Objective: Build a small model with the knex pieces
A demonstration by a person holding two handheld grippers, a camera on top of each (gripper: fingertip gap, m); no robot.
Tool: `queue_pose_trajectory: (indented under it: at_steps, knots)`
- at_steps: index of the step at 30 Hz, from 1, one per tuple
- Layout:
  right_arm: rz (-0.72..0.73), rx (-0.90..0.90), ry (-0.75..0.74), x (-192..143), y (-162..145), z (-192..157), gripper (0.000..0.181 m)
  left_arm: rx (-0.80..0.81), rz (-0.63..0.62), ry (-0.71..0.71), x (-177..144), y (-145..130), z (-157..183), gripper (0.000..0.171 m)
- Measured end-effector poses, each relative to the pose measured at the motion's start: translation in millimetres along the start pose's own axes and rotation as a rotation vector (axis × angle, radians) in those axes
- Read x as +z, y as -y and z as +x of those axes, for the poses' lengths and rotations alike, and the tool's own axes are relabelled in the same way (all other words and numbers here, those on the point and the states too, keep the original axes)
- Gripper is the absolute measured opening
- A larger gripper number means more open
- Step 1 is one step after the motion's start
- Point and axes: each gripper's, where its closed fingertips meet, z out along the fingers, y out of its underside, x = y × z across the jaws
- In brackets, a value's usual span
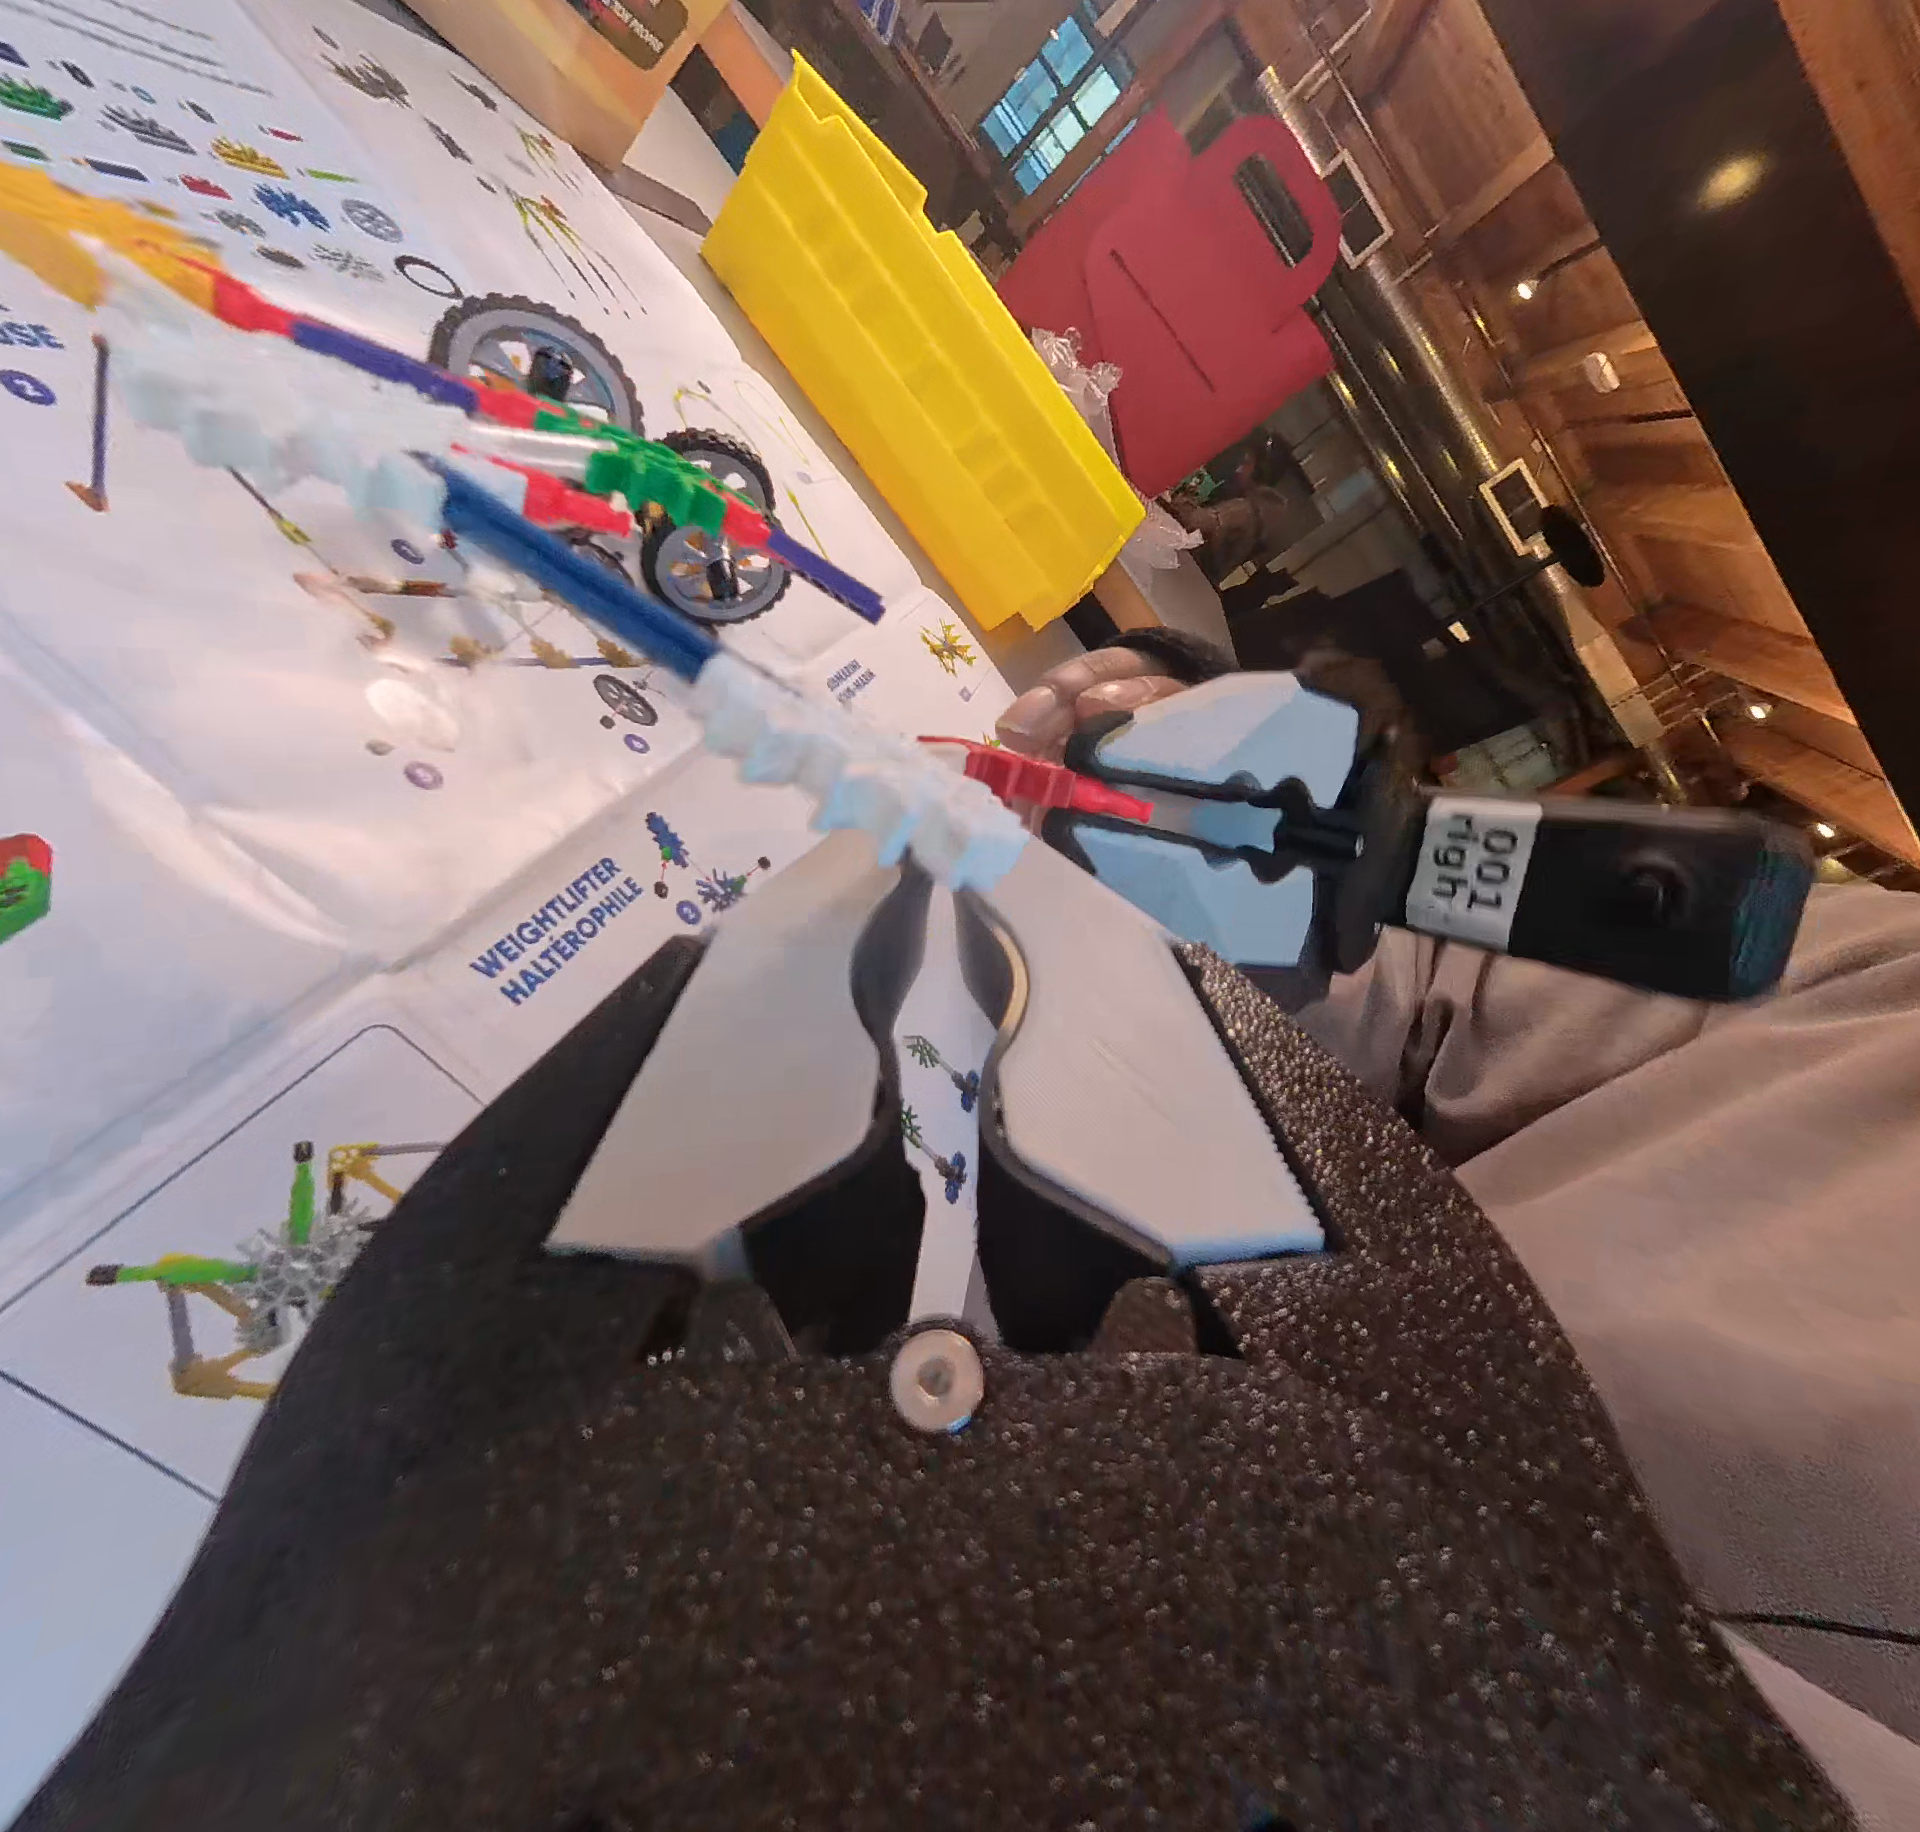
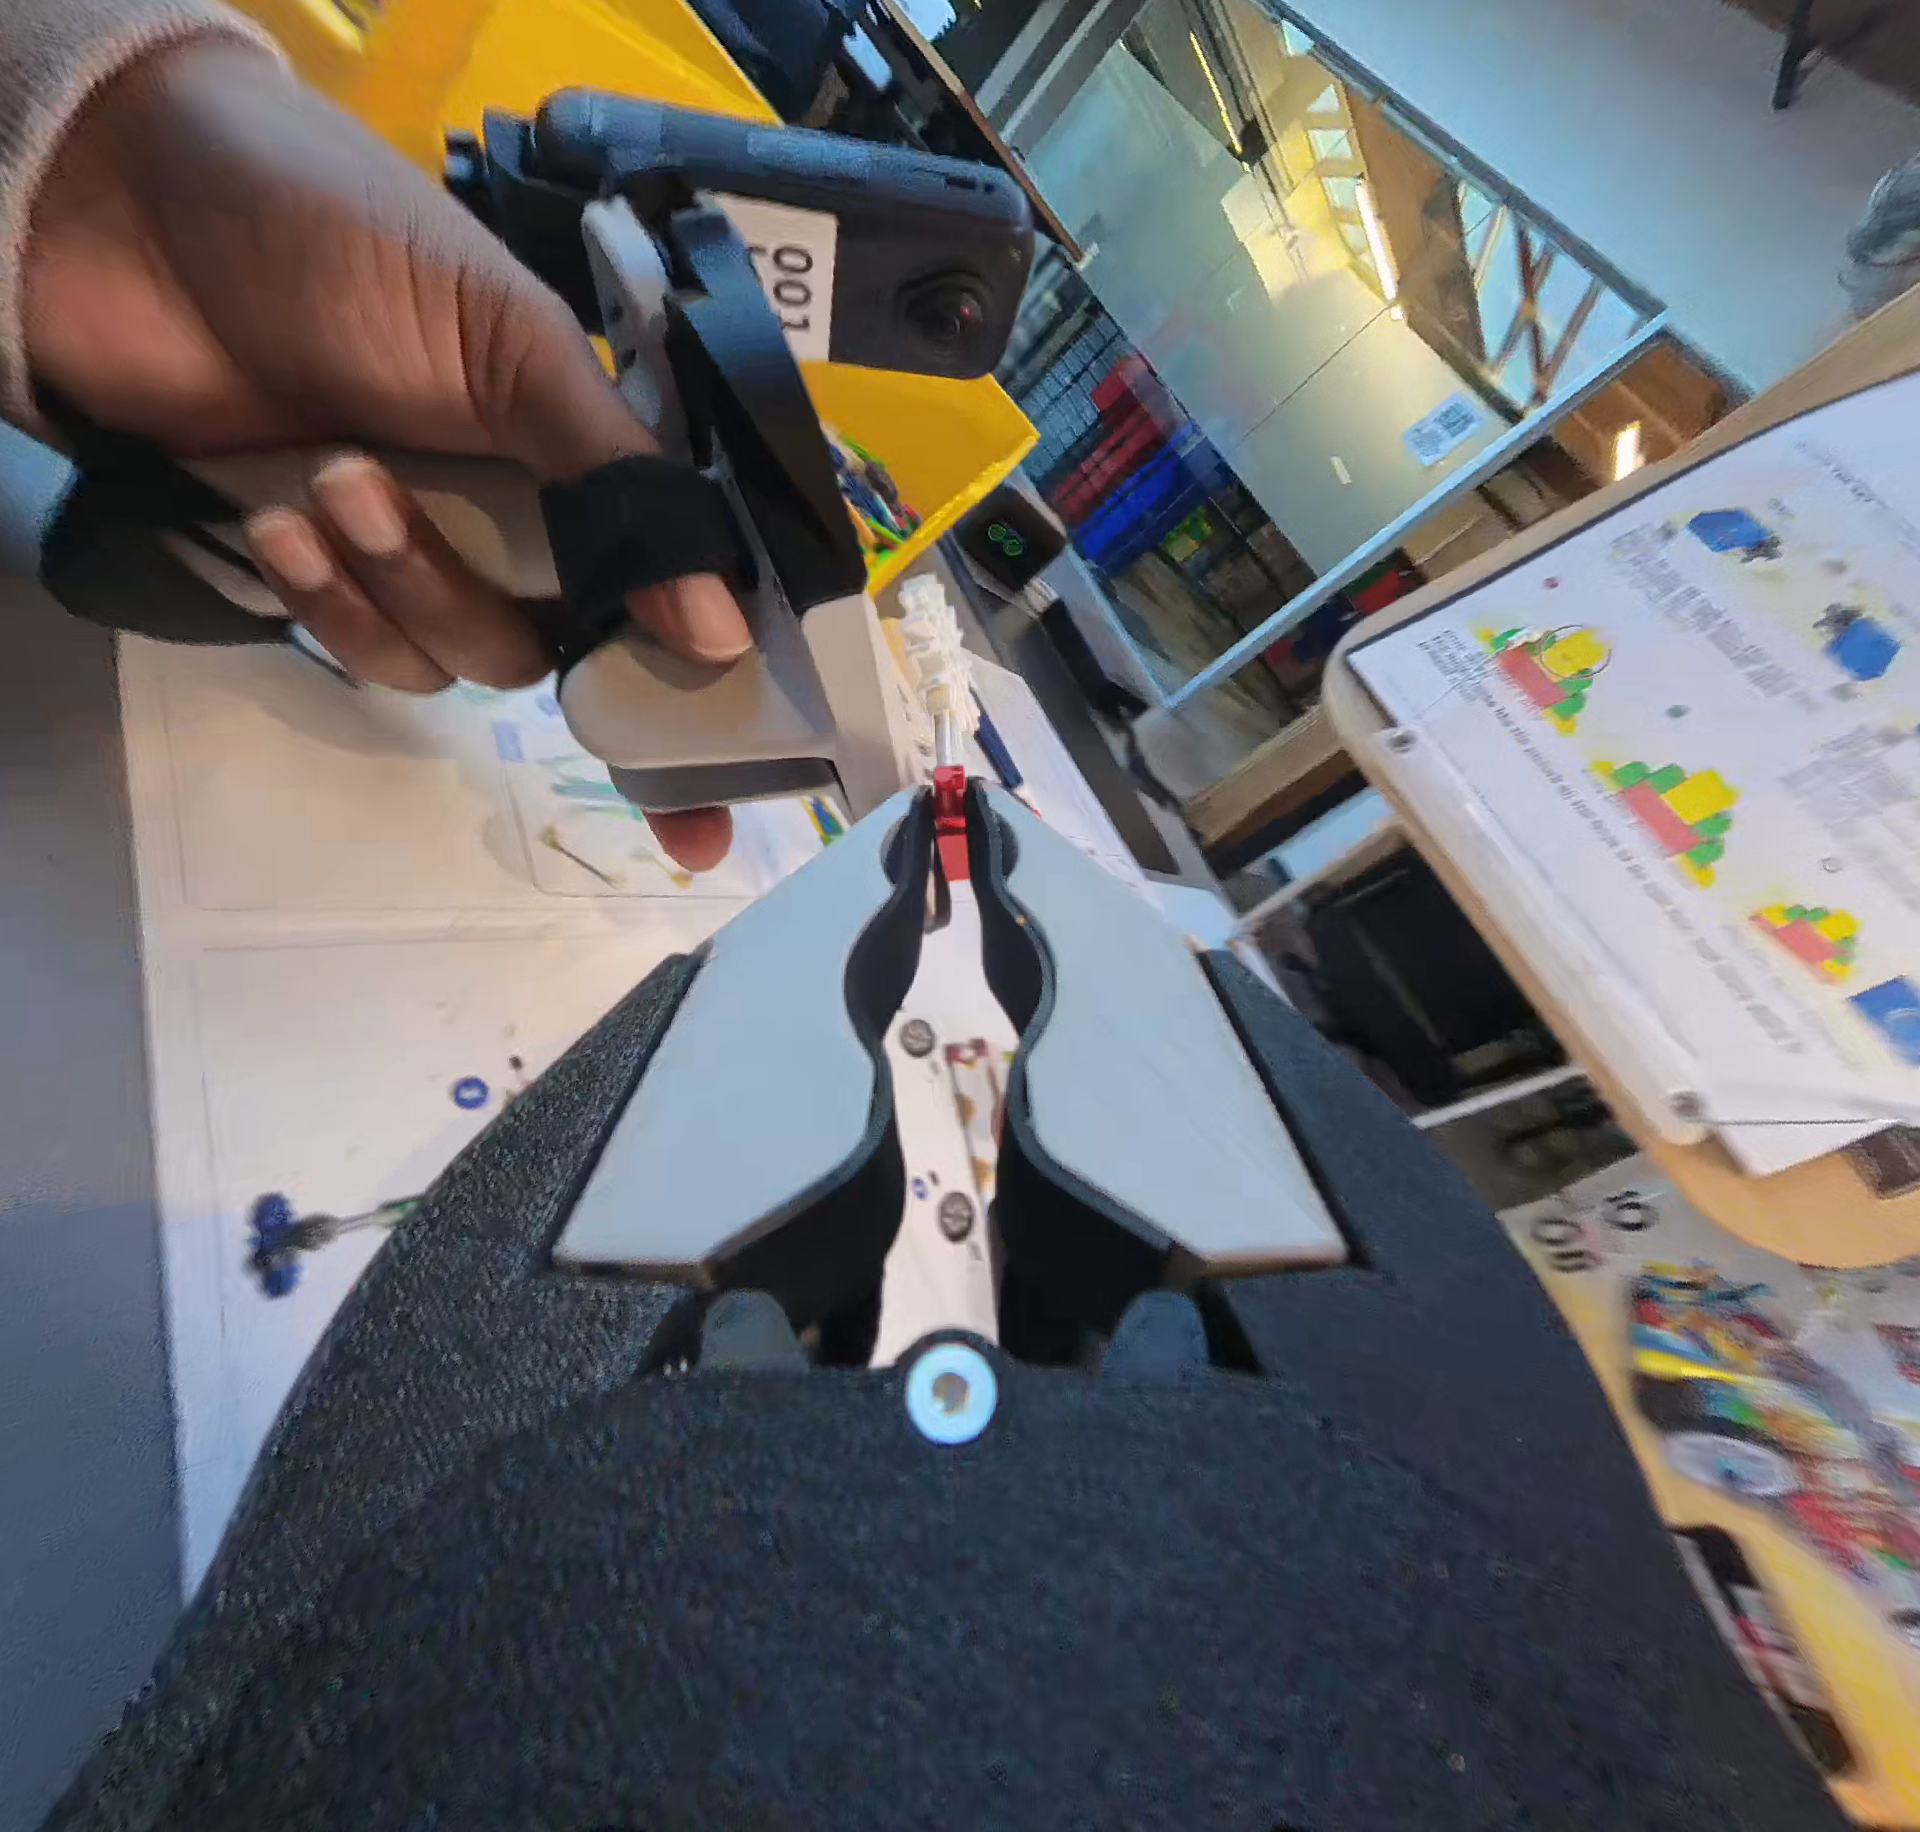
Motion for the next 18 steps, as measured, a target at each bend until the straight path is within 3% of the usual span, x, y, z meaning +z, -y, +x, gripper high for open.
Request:
queue_pose_trajectory:
  at_steps: [4, 6, 8, 13, 16, 18]
  knots:
    - [0.053, 0.578, 0.217, -9, -3, 7, 0.003, 0.109, -0.087, -0.101, -1, -9, 14, 0.0]
    - [0.078, 0.764, 0.291, -15, -2, 17, 0.004, 0.241, -0.119, -0.067, -6, -7, 12, 0.019]
    - [0.083, 0.933, 0.406, -21, -1, 18, 0.004, 0.369, -0.159, -0.036, -14, -5, 13, 0.017]
    - [0.016, 1.158, 0.55, -28, -15, 12, 0.004, 0.747, -0.273, 0.133, -51, 10, 18, 0.016]
    - [-0.001, 1.277, 0.643, -27, -15, 2, 0.004, 0.982, -0.247, 0.2, -52, 12, 26, 0.034]
    - [0.005, 1.324, 0.698, -26, -11, -7, 0.004, 1.137, -0.327, 0.257, -42, -4, 17, 0.043]
